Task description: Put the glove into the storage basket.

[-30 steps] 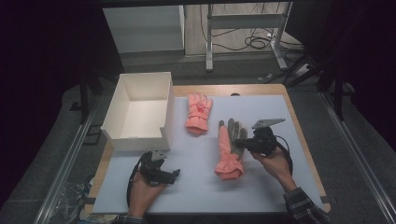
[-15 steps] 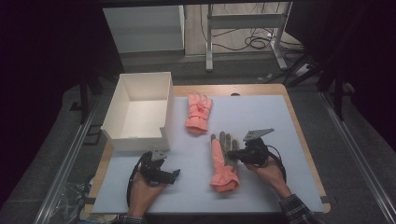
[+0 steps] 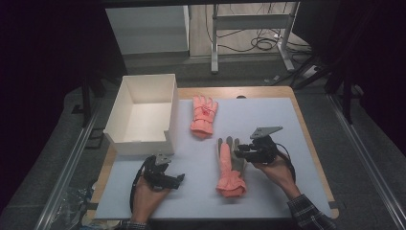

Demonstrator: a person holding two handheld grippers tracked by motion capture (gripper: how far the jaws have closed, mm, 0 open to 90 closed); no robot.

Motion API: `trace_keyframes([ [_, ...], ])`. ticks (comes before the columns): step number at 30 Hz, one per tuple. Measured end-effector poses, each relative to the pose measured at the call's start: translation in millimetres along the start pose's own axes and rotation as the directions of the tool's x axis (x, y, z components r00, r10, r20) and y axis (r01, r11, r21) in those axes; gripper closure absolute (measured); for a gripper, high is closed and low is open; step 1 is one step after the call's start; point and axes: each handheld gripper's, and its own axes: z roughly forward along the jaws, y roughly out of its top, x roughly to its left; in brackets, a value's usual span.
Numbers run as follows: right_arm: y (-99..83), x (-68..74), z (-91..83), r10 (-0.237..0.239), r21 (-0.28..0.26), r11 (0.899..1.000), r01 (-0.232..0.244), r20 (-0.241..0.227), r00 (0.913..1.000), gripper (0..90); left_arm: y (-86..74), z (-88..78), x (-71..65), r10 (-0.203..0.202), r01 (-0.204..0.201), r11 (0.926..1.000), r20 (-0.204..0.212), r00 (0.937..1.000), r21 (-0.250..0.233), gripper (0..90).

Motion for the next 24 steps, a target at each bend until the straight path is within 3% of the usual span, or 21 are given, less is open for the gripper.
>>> trace_keyframes([
  [14, 53.6, -15.7, 25.4, 0.003, -0.056, 0.998, 0.001, 0.06, 0.9982, 58.6, -0.1, 0.0, -0.1, -0.004, 0.004, 1.0, 0.002, 1.0, 0.0, 0.0],
  [19, 73.8, -23.1, 47.8, -0.008, -0.037, 0.999, 0.012, 0.105, 0.9945, 56.0, -0.1, 0.0, -0.1, -0.004, 0.004, 1.0, 0.002, 1.0, 0.0, 0.0],
  [24, 85.0, -28.8, 64.4, -0.011, -0.024, 1.0, 0.013, 0.101, 0.9948, 56.0, -0.1, 0.1, -0.1, -0.004, 0.004, 1.0, 0.002, 1.0, -0.001, 0.0],
])
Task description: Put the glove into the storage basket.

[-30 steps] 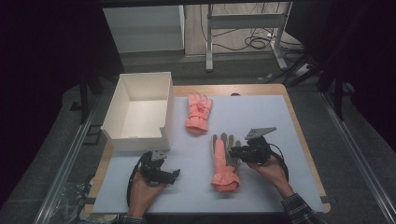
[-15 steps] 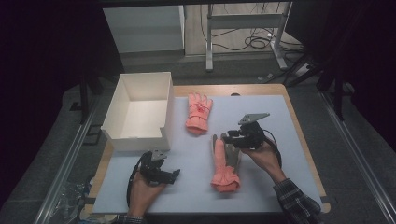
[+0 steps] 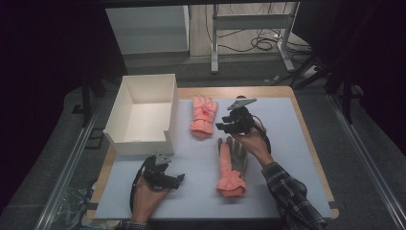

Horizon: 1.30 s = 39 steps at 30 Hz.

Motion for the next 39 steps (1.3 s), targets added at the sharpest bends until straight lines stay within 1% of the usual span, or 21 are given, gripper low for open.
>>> trace_keyframes([
  [1, 4.3, -2.5, 8.2, -0.008, 0.008, 1.0, 0.008, -0.001, 1.0, 56.5, 0.0, -0.1, 0.1, 0.002, -0.002, 1.0, -0.001, 1.0, 0.001, 0.0],
  [2, 4.3, -2.5, 8.2, -0.008, 0.008, 1.0, 0.008, -0.001, 1.0, 56.5, 0.0, 0.0, 0.1, 0.001, -0.001, 1.0, 0.0, 1.0, 0.0, 0.0],
  [3, 6.2, -3.5, 12.4, -0.012, 0.016, 1.0, 0.012, 0.0, 0.9999, 57.3, 0.0, 0.0, 0.1, 0.001, -0.001, 1.0, -0.001, 1.0, 0.001, 0.0],
  [4, 9.3, -5.5, 20.0, -0.018, 0.028, 0.999, 0.017, 0.016, 0.9997, 60.6, 0.0, 0.0, 0.1, 0.001, -0.001, 1.0, 0.0, 1.0, 0.001, 0.0],
  [6, 10.8, -6.6, 23.6, -0.015, 0.033, 0.999, 0.014, 0.018, 0.9997, 62.0, 0.0, 0.0, 0.1, 0.001, -0.001, 1.0, -0.001, 1.0, 0.001, 0.0],
  [7, 14.0, -9.5, 30.3, -0.008, 0.038, 0.999, 0.007, 0.023, 0.9997, 64.5, 0.0, 0.1, 0.1, 0.002, -0.002, 1.0, -0.001, 1.0, 0.0, 0.0],
  [8, 14.0, -9.5, 30.3, -0.008, 0.038, 0.999, 0.007, 0.023, 0.9997, 64.5, 0.0, 0.1, 0.1, 0.002, -0.002, 1.0, -0.001, 1.0, 0.0, 0.0],
  [9, 17.3, -12.3, 37.1, 0.004, 0.042, 0.999, -0.005, 0.02, 0.9998, 65.2, -0.1, 0.2, 0.1, 0.0, 0.0, 1.0, 0.0, 1.0, -0.001, 0.0],
  [10, 17.3, -12.3, 37.1, 0.004, 0.042, 0.999, -0.005, 0.02, 0.9998, 65.2, -0.1, 0.2, 0.1, 0.0, 0.0, 1.0, 0.0, 1.0, -0.001, 0.0],
  [12, 20.3, -15.0, 44.1, 0.01, 0.041, 0.999, -0.011, 0.018, 0.9998, 65.1, 0.0, 0.0, 0.0, 0.0, 0.0, 1.0, 0.0, 1.0, 0.0, 0.0],
  [13, 23.3, -16.6, 50.9, 0.013, 0.044, 0.999, -0.014, 0.025, 0.9996, 62.5, 0.0, 0.0, 0.0, -0.001, 0.001, 1.0, 0.0, 1.0, 0.0, 0.0],
  [14, 23.3, -16.6, 50.9, 0.013, 0.044, 0.999, -0.014, 0.025, 0.9996, 62.5, 0.0, 0.0, 0.0, 0.0, 0.0, 1.0, 0.0, 1.0, 0.001, 0.0],
  [17, 29.6, -19.2, 62.2, 0.012, 0.047, 0.999, -0.015, 0.056, 0.9984, 60.1, 0.0, 0.0, 0.0, 0.0, 0.0, 1.0, -0.001, 1.0, 0.001, 0.0],
  [24, 41.3, -25.7, 76.0, 0.033, 0.035, 0.999, -0.036, 0.077, 0.9965, 60.0, 0.0, 0.0, -0.1, 0.0, 0.0, 1.0, 0.0, 1.0, 0.0, 0.0],
  [27, 44.5, -26.1, 83.1, 0.035, 0.032, 0.999, -0.038, 0.077, 0.9964, 56.5, 0.0, 0.0, -0.1, -0.001, 0.001, 1.0, 0.0, 1.0, 0.0, 0.0],
  [30, 46.5, -24.9, 93.6, 0.025, 0.048, 0.998, -0.029, 0.093, 0.9953, 53.2, 0.0, 0.0, -0.1, 0.0, 0.0, 1.0, 0.0, 1.0, 0.0, 0.0],
  [32, 46.4, -25.2, 99.7, 0.028, 0.064, 0.997, -0.034, 0.102, 0.9944, 51.2, 0.0, 0.0, -0.1, 0.0, 0.0, 1.0, 0.0, 1.0, 0.0, 0.0],
  [34, 45.0, -26.4, 107.1, 0.042, 0.087, 0.995, -0.051, 0.11, 0.9931, 50.3, 0.0, 0.0, -0.1, 0.0, 0.0, 1.0, 0.0, 1.0, 0.0, 0.0],
  [36, 43.1, -27.2, 112.0, 0.05, 0.108, 0.992, -0.063, 0.117, 0.9919, 51.1, 0.0, 0.0, -0.2, 0.0, 0.0, 1.0, -0.001, 1.0, 0.0, 0.0],
  [37, 41.3, -27.2, 115.7, 0.048, 0.122, 0.991, -0.063, 0.12, 0.9915, 53.4, 0.0, 0.0, -0.2, 0.0, 0.0, 1.0, 0.0, 1.0, 0.0, 0.0],
  [39, 39.6, -26.7, 118.8, 0.043, 0.133, 0.989, -0.059, 0.118, 0.992, 57.8, 0.0, 0.0, -0.1, 0.0, 0.0, 1.0, -0.001, 1.0, 0.0, 0.0],
])
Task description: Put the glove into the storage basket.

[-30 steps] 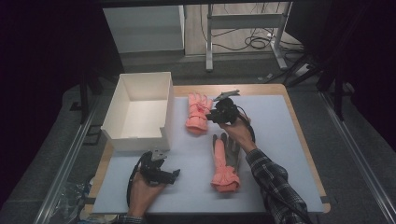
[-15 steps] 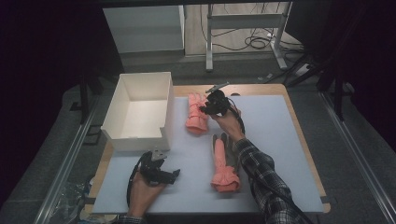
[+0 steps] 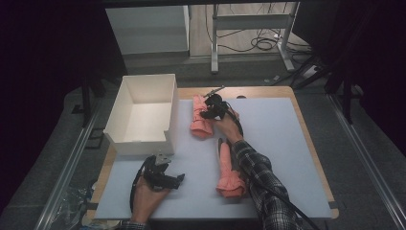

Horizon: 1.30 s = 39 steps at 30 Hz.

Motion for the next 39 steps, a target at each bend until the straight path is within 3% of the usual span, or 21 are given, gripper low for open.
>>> trace_keyframes([
  [6, -5.3, 0.6, 3.5, 0.047, 0.001, 0.999, -0.047, -0.007, 0.9989, 76.3, 0.0, 0.0, -0.1, 0.0, 0.0, 1.0, 0.0, 1.0, 0.0, 0.0],
  [10, -1.3, 6.8, -0.5, 0.005, 0.022, 1.0, -0.006, 0.035, 0.9994, 85.8, -0.1, 0.1, -0.1, 0.0, 0.0, 1.0, 0.0, 1.0, 0.0, 0.0],
  [17, 2.6, 4.5, -17.4, 0.048, -0.017, 0.999, -0.048, 0.002, 0.9989, 86.8, 0.0, 0.1, -0.1, 0.0, 0.0, 1.0, 0.0, 1.0, 0.0, 0.0],
  [23, 7.3, 8.3, -39.5, 0.041, -0.054, 0.998, -0.043, -0.041, 0.9983, 86.6, 0.0, 0.0, -0.1, 0.0, 0.0, 1.0, 0.0, 1.0, 0.001, 0.0],
  [39, -0.8, 19.9, -109.6, -0.029, -0.083, 0.996, 0.019, -0.126, 0.9916, 86.1, -0.1, 0.0, 0.1, 0.002, -0.002, 1.0, -0.001, 1.0, 0.001, 0.0],
])
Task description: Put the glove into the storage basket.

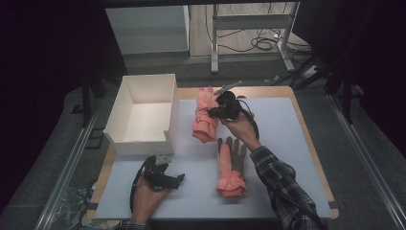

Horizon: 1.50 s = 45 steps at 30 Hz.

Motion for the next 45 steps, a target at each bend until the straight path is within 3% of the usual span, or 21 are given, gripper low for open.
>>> trace_keyframes([
  [7, -13.1, 5.6, -34.4, -0.018, 0.004, 1.0, 0.018, -0.019, 0.9997, 86.0, 0.0, 0.1, -0.1, -0.001, 0.001, 1.0, 0.001, 1.0, -0.001, 0.0],
  [13, -37.6, 13.8, -64.2, -0.012, 0.019, 1.0, 0.013, -0.042, 0.999, 85.9, 0.1, -0.1, -0.1, 0.0, 0.0, 1.0, -0.001, 1.0, 0.001, 0.0],
  [25, -84.3, 43.1, -115.8, -0.023, 0.048, 0.998, 0.027, -0.08, 0.9965, 85.6, 0.2, 0.1, -0.2, -0.002, 0.002, 1.0, -0.001, 1.0, -0.002, 0.0],
  [28, -96.7, 49.9, -116.8, -0.017, 0.056, 0.998, 0.023, -0.097, 0.9951, 85.5, 0.2, 0.1, -0.2, -0.002, 0.002, 1.0, -0.002, 1.0, -0.001, 0.0],
  [32, -115.3, 58.0, -104.6, -0.029, 0.087, 0.995, 0.037, -0.098, 0.9948, 85.0, 0.1, 0.2, -0.3, -0.002, 0.002, 1.0, -0.002, 1.0, -0.003, 0.0],
  [39, -136.6, 59.6, -79.6, -0.062, 0.102, 0.993, 0.067, -0.049, 0.9969, 83.4, 0.0, 0.4, -0.7, -0.007, 0.007, 1.0, -0.002, 1.0, -0.005, 0.0],
  [45, -140.5, 61.5, -82.1, -0.071, 0.082, 0.994, 0.073, -0.023, 0.9972, 73.4, 0.0, 0.4, -0.8, -0.007, 0.007, 1.0, -0.002, 1.0, -0.004, 0.0],
])
